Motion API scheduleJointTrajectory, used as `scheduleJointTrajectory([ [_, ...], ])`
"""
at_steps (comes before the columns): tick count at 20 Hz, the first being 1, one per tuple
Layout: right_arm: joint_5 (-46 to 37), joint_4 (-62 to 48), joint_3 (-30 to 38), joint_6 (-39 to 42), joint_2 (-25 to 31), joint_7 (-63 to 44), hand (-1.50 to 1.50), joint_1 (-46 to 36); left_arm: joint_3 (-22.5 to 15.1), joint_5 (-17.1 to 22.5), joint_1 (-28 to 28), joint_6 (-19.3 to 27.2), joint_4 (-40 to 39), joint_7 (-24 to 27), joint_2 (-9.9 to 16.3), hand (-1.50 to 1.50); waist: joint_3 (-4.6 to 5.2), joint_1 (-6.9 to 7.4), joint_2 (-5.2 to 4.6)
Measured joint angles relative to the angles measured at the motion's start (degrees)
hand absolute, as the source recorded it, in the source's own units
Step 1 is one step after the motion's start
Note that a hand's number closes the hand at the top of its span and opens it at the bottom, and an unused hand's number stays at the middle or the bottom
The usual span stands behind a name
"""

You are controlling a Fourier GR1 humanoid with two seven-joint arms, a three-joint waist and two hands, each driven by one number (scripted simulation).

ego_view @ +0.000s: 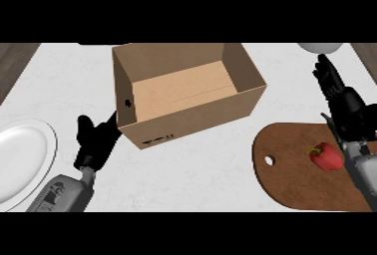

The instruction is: Pick the bell pepper from the cutting board and place it in the cardboard box

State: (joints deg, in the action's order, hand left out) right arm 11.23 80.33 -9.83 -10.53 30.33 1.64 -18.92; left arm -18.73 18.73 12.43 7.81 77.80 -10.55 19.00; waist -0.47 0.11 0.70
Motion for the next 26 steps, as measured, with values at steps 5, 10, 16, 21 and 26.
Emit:
scheduleJointTrajectory([
  [5, 5.6, 5.5, -0.4, 11.2, -0.2, 7.8, -1.50, -2.1, 1.3, -5.1, -0.9, 3.9, 1.8, 1.8, 3.6, 0.00, 0.14, 1.16, 0.00],
  [10, -0.8, 6.9, 0.4, 12.5, 4.3, 17.9, -1.50, 0.4, 3.3, -9.0, -4.1, 7.8, 3.8, 4.2, 6.9, 0.00, 0.40, 0.85, 0.05],
  [16, 3.2, -0.8, 5.9, 22.2, 4.8, 34.0, -1.50, 4.8, 4.7, -11.4, -8.2, 9.8, 5.6, 7.3, 7.0, 0.00, 0.38, 0.47, -0.60],
  [21, -5.3, -2.2, 6.9, 24.5, 13.4, 40.0, -1.50, 5.4, 5.3, -12.2, -10.0, 10.2, 6.4, 8.2, 7.1, 0.00, 0.43, 0.31, -0.62],
  [26, -15.8, -2.2, 5.6, 25.5, 23.3, 40.8, -1.50, 4.5, 5.2, -12.9, -10.7, 10.7, 7.5, 7.7, 7.1, 0.00, 0.49, 0.37, -0.65],
])
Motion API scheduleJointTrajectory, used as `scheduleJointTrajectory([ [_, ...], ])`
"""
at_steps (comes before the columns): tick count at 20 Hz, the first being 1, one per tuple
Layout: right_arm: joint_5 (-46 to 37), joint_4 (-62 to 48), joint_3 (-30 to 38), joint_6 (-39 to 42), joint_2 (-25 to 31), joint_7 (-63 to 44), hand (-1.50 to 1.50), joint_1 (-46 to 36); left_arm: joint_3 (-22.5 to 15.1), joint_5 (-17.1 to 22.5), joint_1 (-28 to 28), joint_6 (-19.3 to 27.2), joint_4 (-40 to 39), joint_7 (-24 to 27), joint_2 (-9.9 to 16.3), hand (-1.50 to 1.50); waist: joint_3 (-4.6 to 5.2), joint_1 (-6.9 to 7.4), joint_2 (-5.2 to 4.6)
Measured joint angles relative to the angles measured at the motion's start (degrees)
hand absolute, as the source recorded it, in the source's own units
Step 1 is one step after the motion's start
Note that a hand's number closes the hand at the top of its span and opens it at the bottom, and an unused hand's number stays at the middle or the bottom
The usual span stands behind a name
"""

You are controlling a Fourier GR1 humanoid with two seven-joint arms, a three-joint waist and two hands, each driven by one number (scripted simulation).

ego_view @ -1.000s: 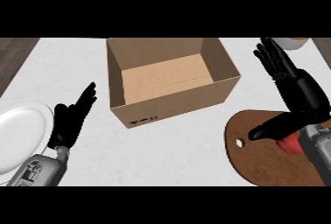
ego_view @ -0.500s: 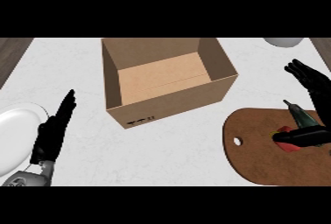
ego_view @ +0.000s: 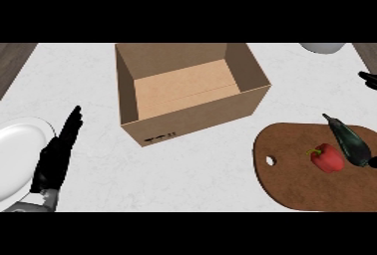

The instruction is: Pick the bell pepper from the cutting board and place it in the cardboard box

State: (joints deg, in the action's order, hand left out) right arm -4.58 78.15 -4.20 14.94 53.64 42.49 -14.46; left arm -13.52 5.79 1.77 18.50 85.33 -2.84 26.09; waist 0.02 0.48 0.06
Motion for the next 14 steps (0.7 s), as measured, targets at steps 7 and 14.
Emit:
scheduleJointTrajectory([
  [7, -13.0, 6.5, -5.4, 2.7, 9.7, -5.8, -1.50, 1.8, 0.7, -0.3, -0.4, -0.2, 0.6, -0.5, 0.0, 0.00, 0.07, -0.63, 0.14],
  [14, -22.2, 15.0, -8.5, 2.6, 7.6, -15.0, -1.50, 7.5, 1.7, -1.4, -1.4, -1.0, 1.2, -0.4, -1.1, 0.00, 0.02, -0.77, 0.10],
])
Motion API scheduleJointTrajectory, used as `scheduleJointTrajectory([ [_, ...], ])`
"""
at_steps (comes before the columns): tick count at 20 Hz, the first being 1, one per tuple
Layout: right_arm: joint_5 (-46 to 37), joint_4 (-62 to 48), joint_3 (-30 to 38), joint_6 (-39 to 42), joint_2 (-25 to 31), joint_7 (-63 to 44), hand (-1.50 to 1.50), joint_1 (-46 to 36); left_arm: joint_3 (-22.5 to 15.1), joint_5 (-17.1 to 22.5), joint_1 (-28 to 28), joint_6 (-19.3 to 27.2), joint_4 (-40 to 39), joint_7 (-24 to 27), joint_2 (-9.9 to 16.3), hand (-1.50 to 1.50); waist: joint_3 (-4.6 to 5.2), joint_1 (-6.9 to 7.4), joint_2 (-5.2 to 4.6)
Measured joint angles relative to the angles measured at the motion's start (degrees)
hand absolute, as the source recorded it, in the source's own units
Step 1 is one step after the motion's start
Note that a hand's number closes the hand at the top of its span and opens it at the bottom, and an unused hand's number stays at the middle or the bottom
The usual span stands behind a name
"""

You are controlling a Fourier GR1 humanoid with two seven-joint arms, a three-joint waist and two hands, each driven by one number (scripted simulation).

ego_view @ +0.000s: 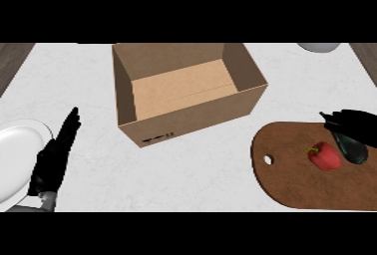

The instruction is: Pick the bell pepper from the cutting board and place it in the cardboard box

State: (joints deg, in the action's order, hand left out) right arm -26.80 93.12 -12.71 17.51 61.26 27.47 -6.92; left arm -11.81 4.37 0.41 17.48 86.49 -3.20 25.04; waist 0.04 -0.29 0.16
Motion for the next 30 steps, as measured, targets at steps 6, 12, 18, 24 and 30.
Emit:
scheduleJointTrajectory([
  [6, -6.1, 3.6, 0.9, -0.5, -5.2, -5.6, -1.50, 3.8, 1.1, -1.9, 0.4, -1.1, 0.5, -1.4, -1.5, 0.00, -0.03, 0.10, -0.06],
  [12, -12.1, 0.9, 3.0, -0.2, -8.4, -4.6, -1.50, 4.7, 2.6, -3.3, -1.8, -2.8, 1.7, -0.3, -2.7, 0.00, -0.05, 0.28, -0.11],
  [18, -17.9, -2.2, 4.2, -0.7, -12.9, -2.3, -1.50, 4.6, 4.8, -4.9, -1.0, -4.7, 1.2, -0.9, -4.0, 0.00, -0.05, 0.32, -0.14],
  [24, -21.7, -2.4, 6.0, 0.8, -16.4, -1.3, -1.50, 4.8, 5.8, -7.1, -1.0, -5.6, 1.3, -1.5, -6.4, 0.00, -0.04, 0.30, -0.13],
  [30, -26.0, -5.1, 7.4, 1.3, -20.5, 0.6, -1.50, 3.1, 8.4, -7.7, -0.1, -8.6, 1.4, -2.1, -7.0, 0.00, -0.04, 0.36, -0.14],
])
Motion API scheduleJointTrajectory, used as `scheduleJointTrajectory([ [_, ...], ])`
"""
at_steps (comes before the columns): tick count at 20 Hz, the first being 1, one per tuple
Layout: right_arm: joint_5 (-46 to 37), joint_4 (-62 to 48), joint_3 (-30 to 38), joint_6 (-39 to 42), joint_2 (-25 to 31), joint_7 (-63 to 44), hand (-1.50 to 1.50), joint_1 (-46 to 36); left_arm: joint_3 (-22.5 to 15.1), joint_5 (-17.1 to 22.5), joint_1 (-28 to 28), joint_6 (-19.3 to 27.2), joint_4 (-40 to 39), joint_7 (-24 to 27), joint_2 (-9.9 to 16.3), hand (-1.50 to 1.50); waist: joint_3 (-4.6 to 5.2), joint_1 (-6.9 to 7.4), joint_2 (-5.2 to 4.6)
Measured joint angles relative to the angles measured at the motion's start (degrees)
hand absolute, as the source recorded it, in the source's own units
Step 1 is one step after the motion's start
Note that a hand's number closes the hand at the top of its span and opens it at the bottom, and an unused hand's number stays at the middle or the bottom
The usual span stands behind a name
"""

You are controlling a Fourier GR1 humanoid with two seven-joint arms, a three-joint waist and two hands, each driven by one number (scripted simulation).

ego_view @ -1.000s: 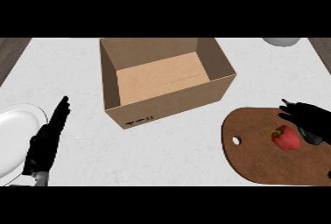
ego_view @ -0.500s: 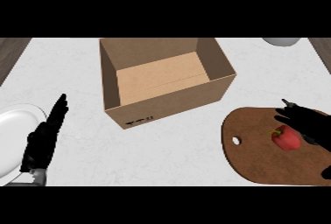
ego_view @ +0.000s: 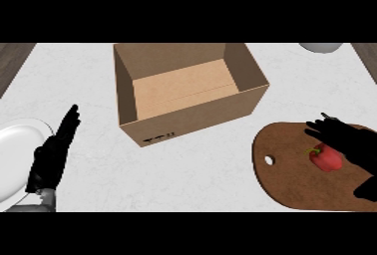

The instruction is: Pick the bell pepper from the cutting board and place it in the cardboard box

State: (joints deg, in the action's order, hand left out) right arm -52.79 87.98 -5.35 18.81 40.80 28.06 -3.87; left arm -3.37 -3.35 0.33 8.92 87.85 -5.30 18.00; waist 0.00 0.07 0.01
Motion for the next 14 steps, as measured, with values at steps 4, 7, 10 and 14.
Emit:
scheduleJointTrajectory([
  [4, -2.0, -1.3, 0.3, 0.3, -2.7, 0.6, -1.50, -0.9, 0.2, -1.9, -0.3, -0.2, 0.3, 0.0, -1.2, 0.00, 0.00, 0.04, -0.01],
  [7, -3.9, -3.0, 0.6, -0.7, -4.4, 1.4, -1.50, -1.0, 0.8, -2.3, -1.5, -1.1, 1.1, 0.0, -1.7, 0.00, 0.00, 0.05, 0.01],
  [10, -5.6, -3.9, 1.2, -0.9, -5.8, 2.0, -1.50, -1.2, 2.0, -2.9, -0.5, -1.5, -0.4, 0.6, -2.4, 0.00, -0.01, 0.00, -0.01],
  [14, -8.0, -6.2, 2.3, -0.6, -5.6, 4.0, -1.50, -2.9, 2.4, -3.7, -0.9, -2.3, 2.0, -1.2, -3.1, 0.00, -0.01, 0.08, -0.01],
])
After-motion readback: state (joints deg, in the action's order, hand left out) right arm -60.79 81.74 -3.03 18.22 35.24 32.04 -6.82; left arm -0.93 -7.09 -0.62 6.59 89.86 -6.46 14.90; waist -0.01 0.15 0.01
